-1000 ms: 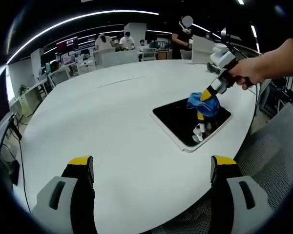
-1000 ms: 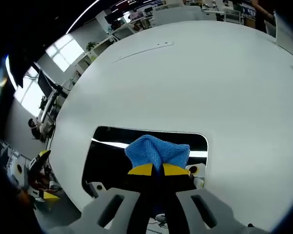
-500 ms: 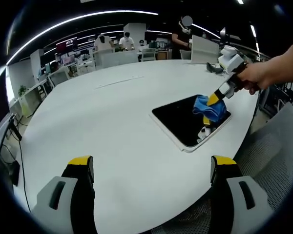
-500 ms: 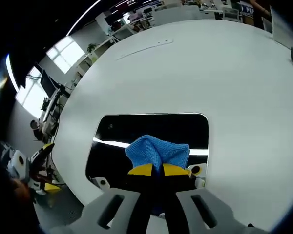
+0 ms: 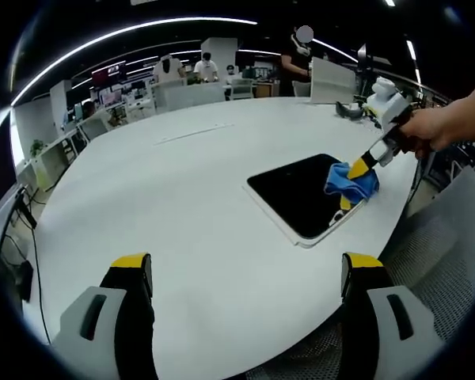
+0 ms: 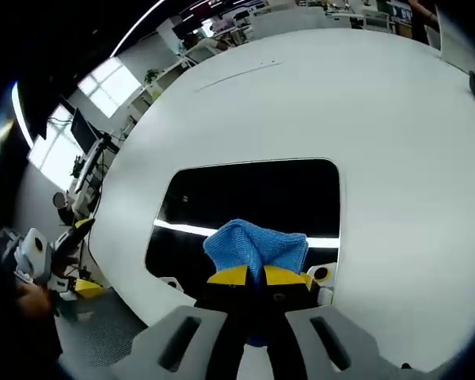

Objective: Wipe the mirror surface with the cleaning cloth until all visible marks leave the cleaned area.

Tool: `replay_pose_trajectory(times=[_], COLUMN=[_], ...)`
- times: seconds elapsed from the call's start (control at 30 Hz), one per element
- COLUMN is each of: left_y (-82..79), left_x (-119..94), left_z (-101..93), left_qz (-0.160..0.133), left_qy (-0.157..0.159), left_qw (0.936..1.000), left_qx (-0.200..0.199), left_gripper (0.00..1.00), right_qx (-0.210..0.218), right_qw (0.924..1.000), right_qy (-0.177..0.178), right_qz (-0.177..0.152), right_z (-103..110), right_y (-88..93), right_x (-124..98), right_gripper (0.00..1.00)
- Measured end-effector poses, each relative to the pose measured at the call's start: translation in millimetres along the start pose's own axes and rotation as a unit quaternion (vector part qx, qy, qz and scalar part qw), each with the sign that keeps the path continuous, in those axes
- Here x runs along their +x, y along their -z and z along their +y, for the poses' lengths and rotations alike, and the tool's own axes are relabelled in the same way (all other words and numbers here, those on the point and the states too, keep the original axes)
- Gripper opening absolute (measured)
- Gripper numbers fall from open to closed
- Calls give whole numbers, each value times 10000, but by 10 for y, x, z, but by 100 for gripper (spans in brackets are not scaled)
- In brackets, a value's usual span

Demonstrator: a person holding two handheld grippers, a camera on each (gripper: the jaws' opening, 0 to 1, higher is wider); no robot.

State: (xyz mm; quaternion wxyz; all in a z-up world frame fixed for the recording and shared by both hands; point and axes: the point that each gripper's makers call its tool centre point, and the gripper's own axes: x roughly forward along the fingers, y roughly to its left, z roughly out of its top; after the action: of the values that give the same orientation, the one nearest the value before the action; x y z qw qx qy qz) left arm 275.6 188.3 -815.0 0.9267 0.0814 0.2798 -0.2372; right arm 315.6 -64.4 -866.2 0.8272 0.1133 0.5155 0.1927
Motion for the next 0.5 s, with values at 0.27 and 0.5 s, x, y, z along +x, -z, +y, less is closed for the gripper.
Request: replay_pose_trajectory(times=[0.27, 0.5], left_y=[-27, -29], left_x=[0, 7], left_z=[-13, -35], left_qz=[-86, -88], left_qy=[39, 106], left_qw=[9999, 9999], left_qx=[-34, -91], left_gripper=[99, 99], right_qx=[246, 530], right_qw=[9996, 9984], right_qy=[-110, -201], right_qz=[-17, -20], right_z=[12, 25], right_y=[96, 169], right_x=[-23, -55], right_gripper=[0, 0])
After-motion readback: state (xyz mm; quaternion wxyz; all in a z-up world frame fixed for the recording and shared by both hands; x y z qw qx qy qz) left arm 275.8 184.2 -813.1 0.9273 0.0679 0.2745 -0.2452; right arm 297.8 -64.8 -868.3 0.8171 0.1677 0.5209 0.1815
